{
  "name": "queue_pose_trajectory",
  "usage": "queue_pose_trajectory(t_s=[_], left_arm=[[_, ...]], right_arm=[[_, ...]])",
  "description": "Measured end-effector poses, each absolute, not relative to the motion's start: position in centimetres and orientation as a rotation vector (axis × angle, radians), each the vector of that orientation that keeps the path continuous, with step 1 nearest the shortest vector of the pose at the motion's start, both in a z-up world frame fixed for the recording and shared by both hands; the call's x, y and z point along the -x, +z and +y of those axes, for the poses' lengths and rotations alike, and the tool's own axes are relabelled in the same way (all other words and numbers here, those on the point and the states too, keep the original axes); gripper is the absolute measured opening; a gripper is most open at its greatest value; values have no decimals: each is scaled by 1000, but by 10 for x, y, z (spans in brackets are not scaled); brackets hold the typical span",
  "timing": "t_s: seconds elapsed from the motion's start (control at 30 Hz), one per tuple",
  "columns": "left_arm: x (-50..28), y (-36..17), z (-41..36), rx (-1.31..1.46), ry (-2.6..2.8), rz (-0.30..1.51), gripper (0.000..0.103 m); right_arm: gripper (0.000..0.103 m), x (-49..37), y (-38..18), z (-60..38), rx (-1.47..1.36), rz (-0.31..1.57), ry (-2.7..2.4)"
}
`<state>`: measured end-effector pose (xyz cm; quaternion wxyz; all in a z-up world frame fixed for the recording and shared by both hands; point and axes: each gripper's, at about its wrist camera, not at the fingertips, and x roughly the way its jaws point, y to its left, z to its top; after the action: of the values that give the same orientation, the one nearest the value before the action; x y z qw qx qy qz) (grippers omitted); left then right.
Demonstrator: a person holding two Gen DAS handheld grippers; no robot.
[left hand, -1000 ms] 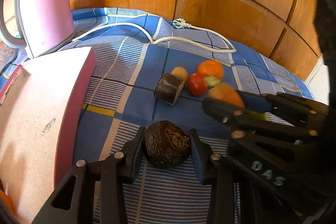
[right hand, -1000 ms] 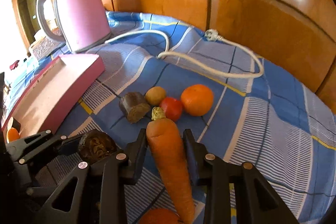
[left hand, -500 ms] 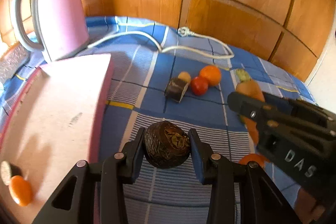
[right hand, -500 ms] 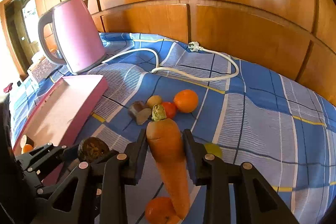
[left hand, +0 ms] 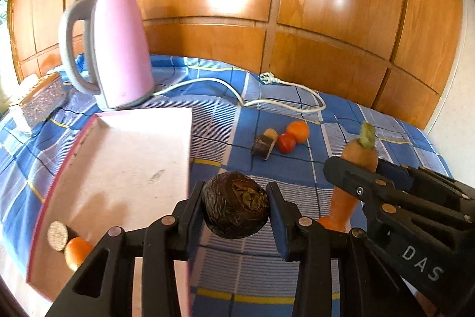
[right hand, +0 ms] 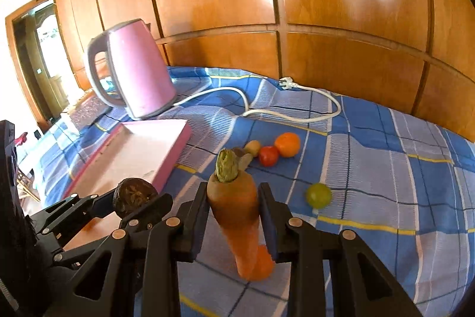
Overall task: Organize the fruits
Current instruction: 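Place the dark fruit in the tray with the left gripper while the right gripper places the carrot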
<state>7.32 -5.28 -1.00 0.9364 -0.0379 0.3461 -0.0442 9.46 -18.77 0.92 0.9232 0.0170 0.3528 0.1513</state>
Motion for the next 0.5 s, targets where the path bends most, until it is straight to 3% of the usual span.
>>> queue_pose_trajectory(t_s=[0.5], left_arm=[[-43,2,16,132,10,664,40]], right_arm=[[32,-72,13,-147,-96,755,416]])
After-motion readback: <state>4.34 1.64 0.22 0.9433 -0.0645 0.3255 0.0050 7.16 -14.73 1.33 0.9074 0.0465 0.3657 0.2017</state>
